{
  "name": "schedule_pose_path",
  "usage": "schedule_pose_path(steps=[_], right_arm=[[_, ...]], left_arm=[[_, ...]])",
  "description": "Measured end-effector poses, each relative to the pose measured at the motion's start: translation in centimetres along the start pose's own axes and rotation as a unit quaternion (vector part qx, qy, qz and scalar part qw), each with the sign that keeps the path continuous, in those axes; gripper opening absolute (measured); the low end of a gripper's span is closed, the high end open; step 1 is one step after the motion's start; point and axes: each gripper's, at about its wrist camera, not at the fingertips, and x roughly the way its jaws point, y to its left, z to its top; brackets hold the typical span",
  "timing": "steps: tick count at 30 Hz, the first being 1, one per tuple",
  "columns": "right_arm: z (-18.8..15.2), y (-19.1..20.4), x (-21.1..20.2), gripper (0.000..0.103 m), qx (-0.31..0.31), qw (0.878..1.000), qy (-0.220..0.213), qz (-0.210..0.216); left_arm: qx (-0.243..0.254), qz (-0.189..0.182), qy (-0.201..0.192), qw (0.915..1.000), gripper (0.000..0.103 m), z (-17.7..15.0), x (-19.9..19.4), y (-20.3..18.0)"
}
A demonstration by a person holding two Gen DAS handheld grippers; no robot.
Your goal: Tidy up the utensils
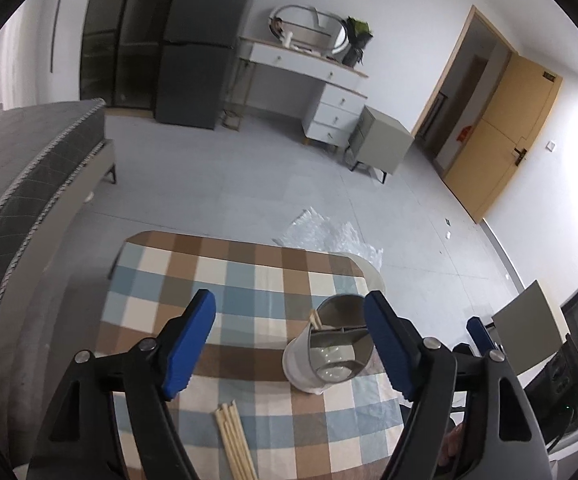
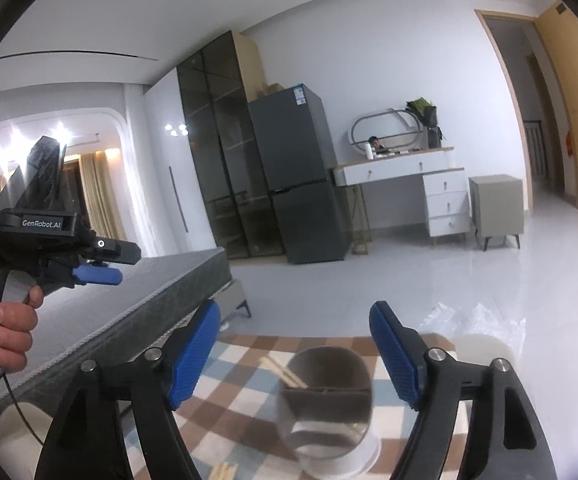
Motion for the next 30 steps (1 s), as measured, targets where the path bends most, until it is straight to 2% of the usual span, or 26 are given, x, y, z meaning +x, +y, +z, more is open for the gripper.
schedule_pose_path(steps=[3,6,9,12,15,19,27,30], right_arm=[[0.2,1.4,-1.0,0.083,-0.003,1.0,-0.002,0.005],[0.3,3.1,-2.3,0.086,-0.011,1.0,-0.005,0.013],[-0.2,4.8,-3.5,0.094,-0.016,1.0,-0.006,0.018],[-0.9,6.0,-3.9,0.095,-0.017,1.0,0.0,0.026],[-2.1,7.0,-4.2,0.098,-0.015,0.999,0.007,0.028],[-4.3,8.0,-4.4,0.1,-0.009,0.999,0.023,0.03],[-8.4,9.3,-3.8,0.103,-0.002,0.997,0.07,0.025],[-9.7,9.4,-2.8,0.103,-0.007,0.994,0.106,0.017]], left_arm=[[-0.001,0.007,-0.016,0.9998,0.075,-1.1,-2.2,0.1],[-0.003,0.016,-0.033,0.9993,0.083,-2.5,-3.8,0.3],[0.005,0.026,-0.05,0.9984,0.085,-4.2,-5.1,0.5],[0.014,0.047,-0.07,0.9963,0.087,-6.2,-6.0,1.0],[0.024,0.07,-0.094,0.9928,0.094,-8.1,-6.5,1.6],[0.035,0.089,-0.112,0.9891,0.096,-10.3,-5.6,2.7],[0.028,0.108,-0.097,0.989,0.096,-13.7,-1.3,5.7],[0.012,0.115,-0.078,0.9902,0.096,-14.6,1.3,7.4]])
